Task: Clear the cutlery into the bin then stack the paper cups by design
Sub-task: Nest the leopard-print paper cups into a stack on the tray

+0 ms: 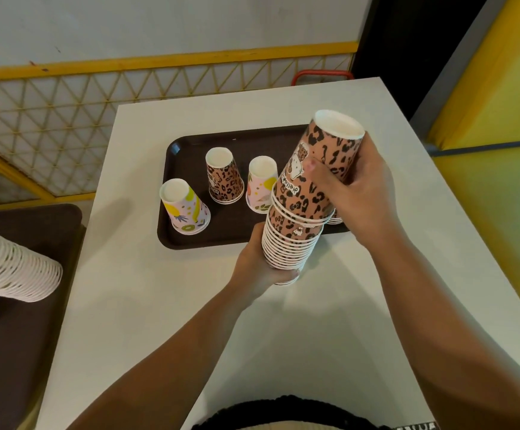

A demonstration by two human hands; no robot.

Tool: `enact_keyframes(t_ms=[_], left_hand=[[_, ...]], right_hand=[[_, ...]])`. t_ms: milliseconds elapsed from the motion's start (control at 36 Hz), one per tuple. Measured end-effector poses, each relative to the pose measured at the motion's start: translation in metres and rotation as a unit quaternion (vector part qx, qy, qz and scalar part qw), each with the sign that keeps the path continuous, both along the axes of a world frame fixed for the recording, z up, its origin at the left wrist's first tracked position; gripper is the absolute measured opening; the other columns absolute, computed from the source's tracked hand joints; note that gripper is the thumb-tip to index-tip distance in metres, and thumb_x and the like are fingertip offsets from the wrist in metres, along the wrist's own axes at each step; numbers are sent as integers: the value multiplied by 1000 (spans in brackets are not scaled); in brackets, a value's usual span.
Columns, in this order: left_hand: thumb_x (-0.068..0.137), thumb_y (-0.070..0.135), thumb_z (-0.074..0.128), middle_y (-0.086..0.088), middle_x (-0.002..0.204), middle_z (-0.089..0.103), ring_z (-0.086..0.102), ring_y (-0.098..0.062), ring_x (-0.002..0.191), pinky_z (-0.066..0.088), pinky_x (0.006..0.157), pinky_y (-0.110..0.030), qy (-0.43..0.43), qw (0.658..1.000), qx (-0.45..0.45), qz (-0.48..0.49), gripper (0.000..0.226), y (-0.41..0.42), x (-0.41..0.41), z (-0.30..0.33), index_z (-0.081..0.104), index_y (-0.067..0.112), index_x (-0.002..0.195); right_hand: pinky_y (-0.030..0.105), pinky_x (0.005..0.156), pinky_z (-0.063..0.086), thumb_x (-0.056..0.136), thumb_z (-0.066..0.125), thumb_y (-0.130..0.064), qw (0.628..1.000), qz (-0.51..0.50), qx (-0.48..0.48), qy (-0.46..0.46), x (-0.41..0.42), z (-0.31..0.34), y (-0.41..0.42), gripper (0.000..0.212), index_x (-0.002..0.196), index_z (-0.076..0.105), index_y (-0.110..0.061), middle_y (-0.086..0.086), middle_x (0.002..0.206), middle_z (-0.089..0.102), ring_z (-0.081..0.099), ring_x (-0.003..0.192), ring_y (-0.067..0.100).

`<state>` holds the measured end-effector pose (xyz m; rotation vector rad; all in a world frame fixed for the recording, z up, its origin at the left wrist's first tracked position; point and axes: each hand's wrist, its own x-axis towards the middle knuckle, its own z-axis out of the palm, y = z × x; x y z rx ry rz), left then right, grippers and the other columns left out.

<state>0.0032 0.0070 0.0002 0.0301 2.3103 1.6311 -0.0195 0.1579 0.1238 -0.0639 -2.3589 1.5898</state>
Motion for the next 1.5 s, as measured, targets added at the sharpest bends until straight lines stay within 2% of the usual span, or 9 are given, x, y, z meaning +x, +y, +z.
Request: enact_keyframes(t_ms=[222,472,639,806,889,1000,1167,1333,1500], left_hand=[[54,16,88,17,111,61,59,-11,108,52,87,-34,-24,1000,11,10,89,-1,2,-1,38,43,122],[58,7,88,21,106,56,55,-9,105,47,86,-28,-20,1000,1,12,90,0,1,1,37,34,126],[60,7,87,13,114,55,53,-11,107,45,87,-27,-15,1000,-2,7,92,2,2,6,37,23,135],[60,6,87,15,112,54,52,-11,107,45,87,-27,-17,1000,1,10,91,3,-1,7,37,25,134],[60,6,88,18,110,54,53,-10,108,46,88,-28,-14,1000,4,16,91,3,-1,6,37,28,133],[60,7,88,21,107,56,55,-9,106,49,88,-30,-17,1000,10,20,91,5,-2,6,38,29,133],[59,7,88,21,106,56,55,-9,105,48,86,-28,-21,1000,10,20,92,7,-2,4,38,29,133],[60,9,88,18,105,58,57,-12,103,51,87,-34,-24,1000,-6,12,87,5,-1,4,40,26,131],[60,7,87,13,106,61,59,-14,103,52,85,-37,-31,999,-12,8,81,2,0,0,42,29,123]], right_hand=[[39,89,53,73,67,-40,963,-73,-245,87,-15,13,29,46,106,53,-11,4,105,65,64,102,20],[13,89,47,81,70,-26,978,-188,-57,65,-41,-44,51,59,129,41,-8,-1,120,55,52,110,5],[30,95,48,76,74,-31,988,-156,6,1,-45,-67,53,65,129,40,-14,-5,121,54,50,110,5],[23,107,35,80,65,-43,986,-160,33,32,-35,-57,42,67,134,37,-17,-4,136,44,40,124,4],[24,102,42,84,53,-47,993,-82,6,82,-21,-43,29,61,132,39,-13,-3,133,51,50,120,5],[25,97,47,76,58,-50,997,70,-4,5,-8,-32,14,69,134,37,-19,-8,128,53,52,120,8],[37,92,53,77,72,-33,994,89,30,-51,-3,-33,8,56,125,47,-18,-4,114,64,61,107,11],[4,75,48,82,67,-28,999,36,18,-16,-7,-27,8,48,124,49,-16,-19,101,60,59,93,-1],[33,81,56,84,62,-28,997,-18,-74,-9,-12,-19,12,34,114,54,-14,-4,106,66,66,96,11]])
